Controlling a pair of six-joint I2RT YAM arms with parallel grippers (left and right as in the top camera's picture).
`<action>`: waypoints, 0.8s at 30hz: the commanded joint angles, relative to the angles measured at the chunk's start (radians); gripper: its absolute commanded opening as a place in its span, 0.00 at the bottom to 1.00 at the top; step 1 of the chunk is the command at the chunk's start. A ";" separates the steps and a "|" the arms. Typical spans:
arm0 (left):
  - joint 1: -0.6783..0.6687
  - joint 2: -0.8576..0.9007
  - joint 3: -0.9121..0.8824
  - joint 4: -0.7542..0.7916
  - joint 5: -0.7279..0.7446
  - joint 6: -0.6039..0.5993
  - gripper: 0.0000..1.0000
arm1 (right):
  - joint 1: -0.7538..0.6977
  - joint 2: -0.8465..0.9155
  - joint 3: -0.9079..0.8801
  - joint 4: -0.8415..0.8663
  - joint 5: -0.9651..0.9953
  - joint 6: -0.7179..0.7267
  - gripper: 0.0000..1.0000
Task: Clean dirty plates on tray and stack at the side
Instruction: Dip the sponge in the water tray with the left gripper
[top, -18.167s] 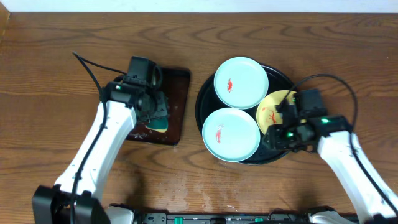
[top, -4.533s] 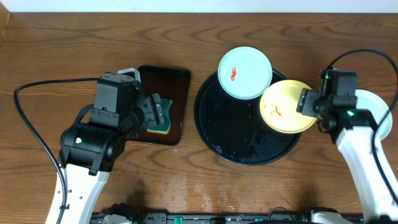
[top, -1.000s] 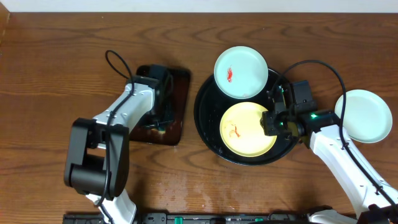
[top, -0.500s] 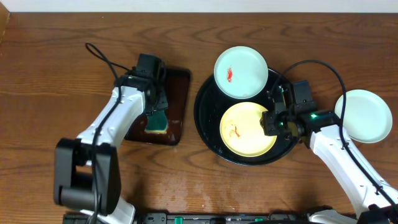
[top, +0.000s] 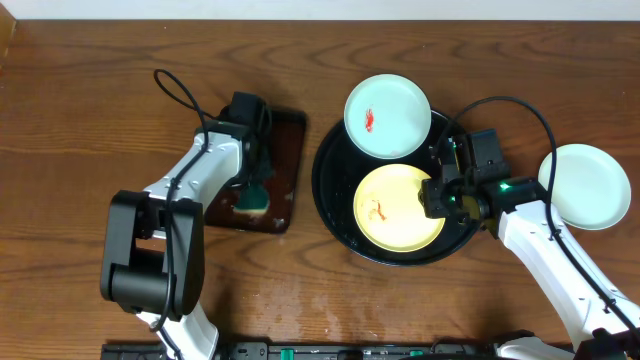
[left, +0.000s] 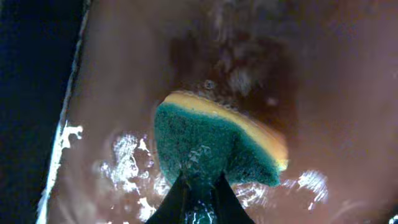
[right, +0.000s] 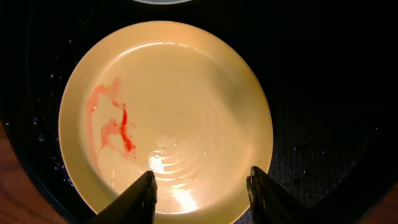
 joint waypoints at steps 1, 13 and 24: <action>0.006 -0.054 0.038 -0.064 0.023 0.015 0.52 | 0.008 -0.005 0.016 -0.003 -0.005 0.011 0.45; 0.006 -0.120 -0.008 -0.176 0.043 0.011 0.59 | 0.008 -0.005 0.016 -0.019 -0.005 0.014 0.47; 0.000 -0.073 -0.185 0.064 0.093 -0.008 0.38 | 0.008 -0.005 0.016 -0.024 -0.005 0.014 0.47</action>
